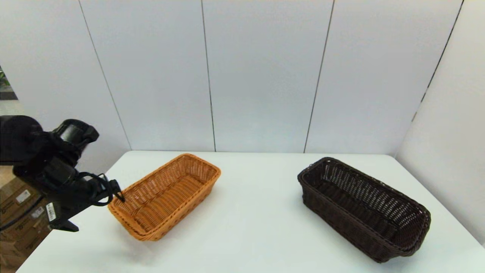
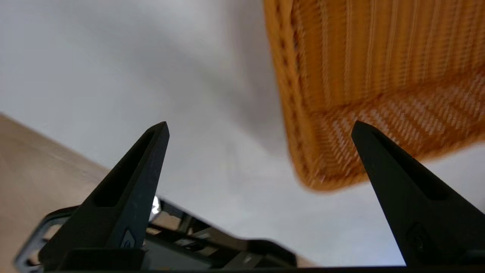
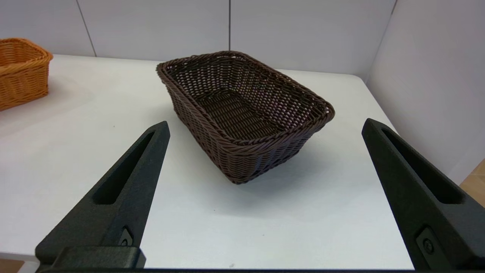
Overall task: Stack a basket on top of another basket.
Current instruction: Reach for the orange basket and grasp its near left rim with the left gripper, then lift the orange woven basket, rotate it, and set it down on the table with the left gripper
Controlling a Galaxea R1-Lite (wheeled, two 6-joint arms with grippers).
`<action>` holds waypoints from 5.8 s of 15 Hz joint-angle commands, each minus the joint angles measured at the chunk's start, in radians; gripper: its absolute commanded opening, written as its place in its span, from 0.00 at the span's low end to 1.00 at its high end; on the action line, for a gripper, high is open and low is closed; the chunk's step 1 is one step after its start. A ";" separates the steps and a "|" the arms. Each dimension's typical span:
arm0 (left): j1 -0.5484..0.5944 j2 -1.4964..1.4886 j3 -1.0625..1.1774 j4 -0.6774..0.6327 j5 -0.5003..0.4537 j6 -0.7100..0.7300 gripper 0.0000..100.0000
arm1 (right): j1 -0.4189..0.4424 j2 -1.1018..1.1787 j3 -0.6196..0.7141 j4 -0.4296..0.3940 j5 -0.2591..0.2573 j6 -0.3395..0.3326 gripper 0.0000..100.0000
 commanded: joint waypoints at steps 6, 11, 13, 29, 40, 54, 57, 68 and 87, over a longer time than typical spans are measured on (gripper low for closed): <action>-0.031 0.260 -0.094 -0.004 0.002 -0.083 1.00 | 0.000 0.000 0.000 0.000 0.000 -0.001 1.00; -0.067 0.321 -0.080 -0.087 0.002 -0.146 1.00 | 0.000 0.000 0.000 0.000 0.000 -0.001 1.00; -0.087 0.334 -0.080 -0.087 0.000 -0.172 1.00 | 0.000 0.000 0.000 0.000 0.000 -0.001 1.00; -0.124 0.393 -0.080 -0.086 -0.002 -0.232 0.00 | 0.000 0.000 0.000 0.000 0.000 -0.001 1.00; -0.124 0.384 -0.088 -0.083 -0.002 -0.246 0.00 | 0.000 0.000 0.000 0.000 0.000 -0.001 1.00; -0.123 0.085 -0.108 -0.072 -0.075 -0.042 0.00 | 0.000 0.000 0.000 0.000 0.000 -0.001 1.00; -0.124 0.073 -0.105 -0.074 -0.114 -0.023 0.00 | 0.000 0.000 0.000 0.000 0.000 -0.001 1.00; -0.162 0.090 -0.013 -0.078 -0.368 0.333 0.00 | 0.000 0.000 0.000 0.000 0.000 -0.001 1.00; -0.368 0.324 -0.137 -0.215 -0.370 0.362 0.00 | 0.000 0.000 0.000 0.000 0.000 -0.001 1.00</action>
